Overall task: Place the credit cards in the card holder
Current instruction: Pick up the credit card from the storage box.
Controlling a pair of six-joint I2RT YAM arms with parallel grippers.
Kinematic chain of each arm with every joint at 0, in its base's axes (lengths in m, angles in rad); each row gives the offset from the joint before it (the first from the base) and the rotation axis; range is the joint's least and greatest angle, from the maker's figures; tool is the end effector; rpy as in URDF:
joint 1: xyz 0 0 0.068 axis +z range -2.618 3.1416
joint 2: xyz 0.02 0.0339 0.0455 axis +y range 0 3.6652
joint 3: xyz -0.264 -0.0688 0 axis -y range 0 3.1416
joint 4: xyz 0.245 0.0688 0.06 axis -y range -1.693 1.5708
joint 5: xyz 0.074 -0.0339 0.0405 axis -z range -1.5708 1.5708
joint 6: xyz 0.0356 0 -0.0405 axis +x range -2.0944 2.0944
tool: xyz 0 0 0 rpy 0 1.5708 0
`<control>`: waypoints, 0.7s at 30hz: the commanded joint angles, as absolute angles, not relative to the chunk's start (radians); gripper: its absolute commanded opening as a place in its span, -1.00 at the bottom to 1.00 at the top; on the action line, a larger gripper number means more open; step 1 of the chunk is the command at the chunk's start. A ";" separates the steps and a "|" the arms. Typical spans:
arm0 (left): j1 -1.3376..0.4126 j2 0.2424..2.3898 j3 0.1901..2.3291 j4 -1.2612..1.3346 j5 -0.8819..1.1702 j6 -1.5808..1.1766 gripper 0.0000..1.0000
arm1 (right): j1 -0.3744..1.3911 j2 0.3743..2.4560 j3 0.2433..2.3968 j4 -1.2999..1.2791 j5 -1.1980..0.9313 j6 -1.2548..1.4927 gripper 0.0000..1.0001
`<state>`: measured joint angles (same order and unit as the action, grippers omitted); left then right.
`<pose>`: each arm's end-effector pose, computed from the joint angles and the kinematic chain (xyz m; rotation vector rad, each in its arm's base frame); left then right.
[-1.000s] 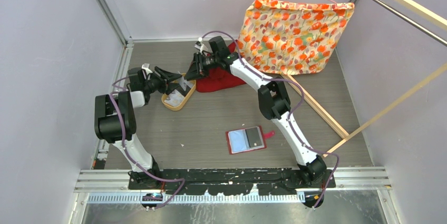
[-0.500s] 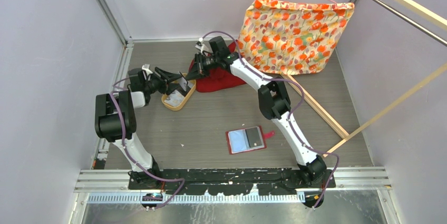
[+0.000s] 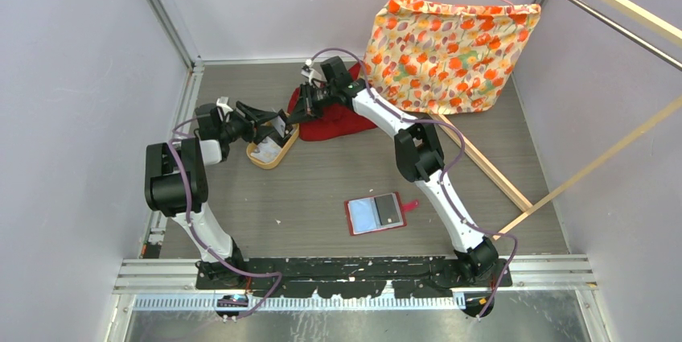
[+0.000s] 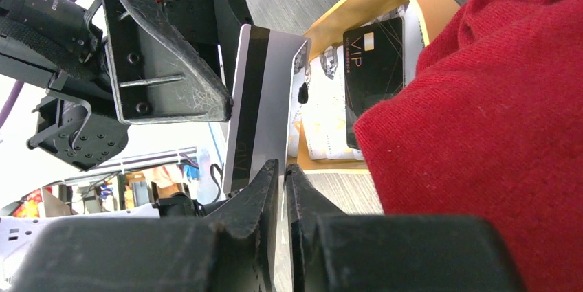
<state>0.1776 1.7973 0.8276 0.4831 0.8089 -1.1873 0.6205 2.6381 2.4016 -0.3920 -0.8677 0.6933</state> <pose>0.3534 0.0373 0.1565 -0.9223 2.0104 -1.4264 0.4577 0.3605 0.1848 -0.4774 2.4126 1.6227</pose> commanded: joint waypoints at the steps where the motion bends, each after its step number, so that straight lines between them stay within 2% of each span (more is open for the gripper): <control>1: 0.186 1.802 0.821 0.543 0.836 -1.198 -0.81 | 0.624 2.645 2.444 -0.399 -0.864 0.660 -0.72; 7: 0.186 1.805 0.821 0.549 0.838 -1.200 -0.81 | 0.628 2.650 2.444 -0.351 -0.897 0.693 -0.98; 21: 0.192 1.747 0.804 0.489 0.796 -1.164 -0.83 | 0.610 2.607 2.548 -0.590 -0.736 0.434 -0.98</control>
